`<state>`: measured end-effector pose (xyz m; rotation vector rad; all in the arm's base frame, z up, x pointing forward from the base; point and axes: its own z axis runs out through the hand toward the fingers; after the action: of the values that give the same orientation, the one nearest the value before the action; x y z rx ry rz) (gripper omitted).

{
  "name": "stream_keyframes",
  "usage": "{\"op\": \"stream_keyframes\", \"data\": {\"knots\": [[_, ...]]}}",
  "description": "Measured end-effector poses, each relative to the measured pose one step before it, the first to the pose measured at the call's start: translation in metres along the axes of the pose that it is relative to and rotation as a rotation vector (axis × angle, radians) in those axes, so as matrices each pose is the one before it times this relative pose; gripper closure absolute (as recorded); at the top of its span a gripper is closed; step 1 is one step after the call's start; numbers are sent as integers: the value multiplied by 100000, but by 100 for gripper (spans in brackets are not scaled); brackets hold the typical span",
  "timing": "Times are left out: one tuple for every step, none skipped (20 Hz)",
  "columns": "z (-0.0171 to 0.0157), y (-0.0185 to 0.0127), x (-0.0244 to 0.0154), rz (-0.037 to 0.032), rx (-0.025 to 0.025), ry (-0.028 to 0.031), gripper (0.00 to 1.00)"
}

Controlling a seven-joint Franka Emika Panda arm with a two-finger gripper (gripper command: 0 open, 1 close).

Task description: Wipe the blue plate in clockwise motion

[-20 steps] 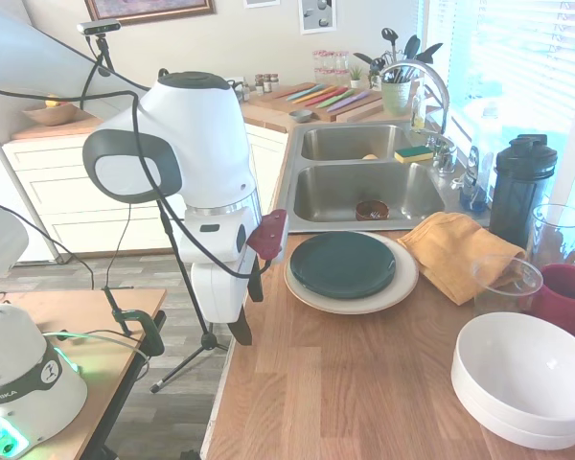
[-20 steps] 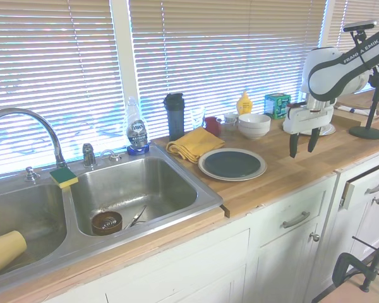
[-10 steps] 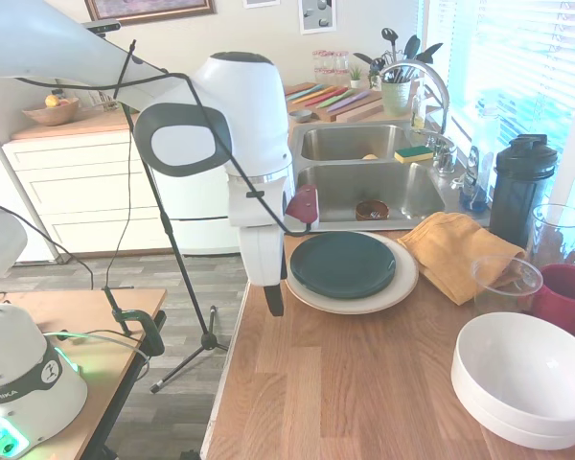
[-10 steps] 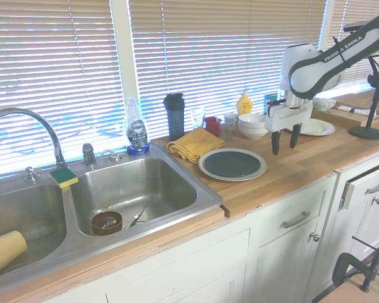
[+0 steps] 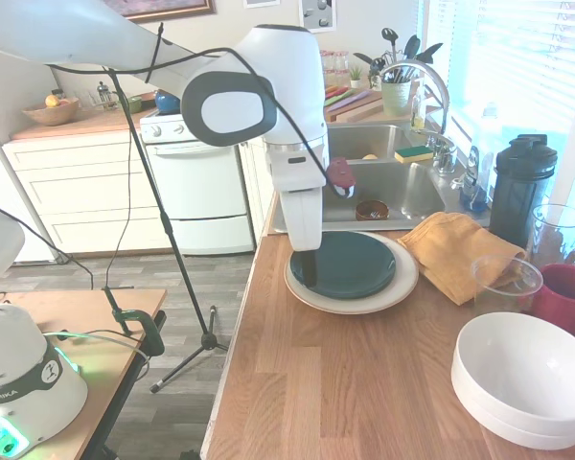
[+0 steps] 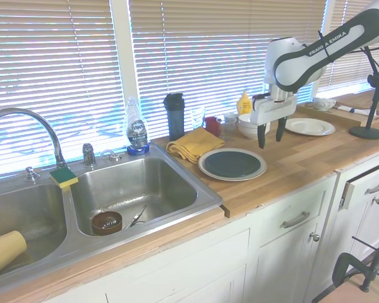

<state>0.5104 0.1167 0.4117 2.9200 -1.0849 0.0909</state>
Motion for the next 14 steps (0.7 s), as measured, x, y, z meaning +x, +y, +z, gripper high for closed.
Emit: {"op": "stream_keyframes", "data": {"knots": [[-224, -688, 27, -248, -287, -40, 0], [-193, -607, 87, -174, -248, -115, 0], [-224, -592, 152, -127, -53, -73, 0], [-202, -540, 184, -186, -22, -159, 0], [-202, -541, 169, -246, -82, -224, 0], [-199, -565, 149, -283, 83, -62, 0], [-148, -541, 106, -368, 5, -7, 0], [-148, -584, 27, -356, -89, 109, 0], [-129, -648, -31, -383, 56, 274, 0], [-152, -718, -81, -416, -30, 189, 0], [-130, -672, -86, -273, -59, 112, 0], [-150, -722, -84, -383, 129, 283, 0], [-101, -739, -125, -560, -83, 217, 0], [-133, -754, -120, -439, -75, 249, 0]]}}
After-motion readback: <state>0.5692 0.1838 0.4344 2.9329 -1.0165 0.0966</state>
